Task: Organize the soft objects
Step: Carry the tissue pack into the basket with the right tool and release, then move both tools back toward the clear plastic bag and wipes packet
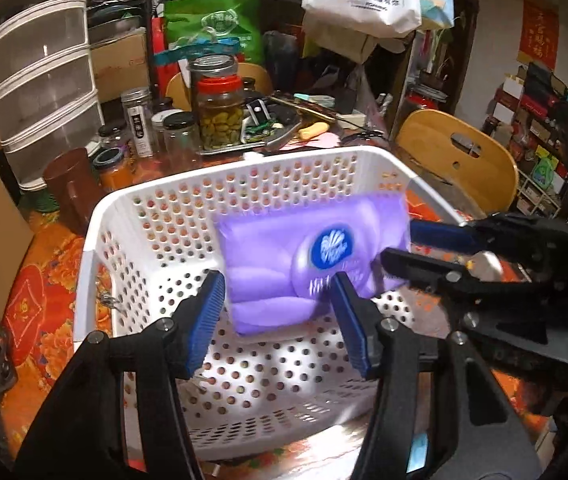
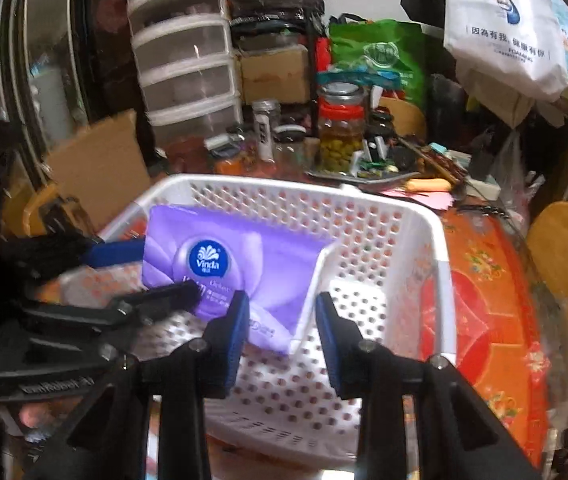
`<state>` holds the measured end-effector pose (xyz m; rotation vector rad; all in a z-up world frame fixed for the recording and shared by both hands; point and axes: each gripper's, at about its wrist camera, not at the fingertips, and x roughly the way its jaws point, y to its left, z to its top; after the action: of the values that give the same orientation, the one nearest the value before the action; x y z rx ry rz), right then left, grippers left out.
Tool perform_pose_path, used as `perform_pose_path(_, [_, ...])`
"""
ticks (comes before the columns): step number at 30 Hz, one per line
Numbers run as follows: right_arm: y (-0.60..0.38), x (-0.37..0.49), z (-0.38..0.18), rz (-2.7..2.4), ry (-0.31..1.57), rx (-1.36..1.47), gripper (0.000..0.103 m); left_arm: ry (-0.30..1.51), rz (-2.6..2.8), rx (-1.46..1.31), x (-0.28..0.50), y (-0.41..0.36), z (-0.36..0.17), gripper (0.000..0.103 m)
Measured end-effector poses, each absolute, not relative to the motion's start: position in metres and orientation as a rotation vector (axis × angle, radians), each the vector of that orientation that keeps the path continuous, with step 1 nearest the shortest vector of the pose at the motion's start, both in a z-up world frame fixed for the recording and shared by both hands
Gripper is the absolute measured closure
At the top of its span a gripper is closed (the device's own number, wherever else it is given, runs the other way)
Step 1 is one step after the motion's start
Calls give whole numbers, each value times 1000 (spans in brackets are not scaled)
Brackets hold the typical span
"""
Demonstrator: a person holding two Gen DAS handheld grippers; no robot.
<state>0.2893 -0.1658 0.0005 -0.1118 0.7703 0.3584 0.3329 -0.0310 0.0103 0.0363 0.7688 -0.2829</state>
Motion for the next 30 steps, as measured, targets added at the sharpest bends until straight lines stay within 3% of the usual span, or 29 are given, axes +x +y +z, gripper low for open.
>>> perform_pose_path(1, [-169, 286, 5, 275, 745, -149, 70, 773, -273, 38, 336, -29, 7, 45])
perform_pose_path(3, [-183, 281, 15, 242, 721, -109, 61, 768, -246, 47, 333, -23, 10, 23])
perform_pose_path(4, [-194, 277, 23, 221, 705, -79, 43, 757, -240, 49, 329, -16, 14, 9])
perform_pose_path(5, [-198, 274, 27, 215, 693, -68, 34, 747, -230, 50, 326, -11, 20, 3])
perform_pose_path(9, [-215, 254, 41, 211, 675, -39, 29, 695, -160, 59, 302, 10, 38, 3])
perform_pose_path(19, [-216, 178, 38, 322, 665, -12, 28, 683, -111, 106, 211, 20, 54, 0])
perform_pose_path(30, [-196, 129, -17, 412, 722, 20, 27, 750, -95, -7, 146, 48, -6, 0])
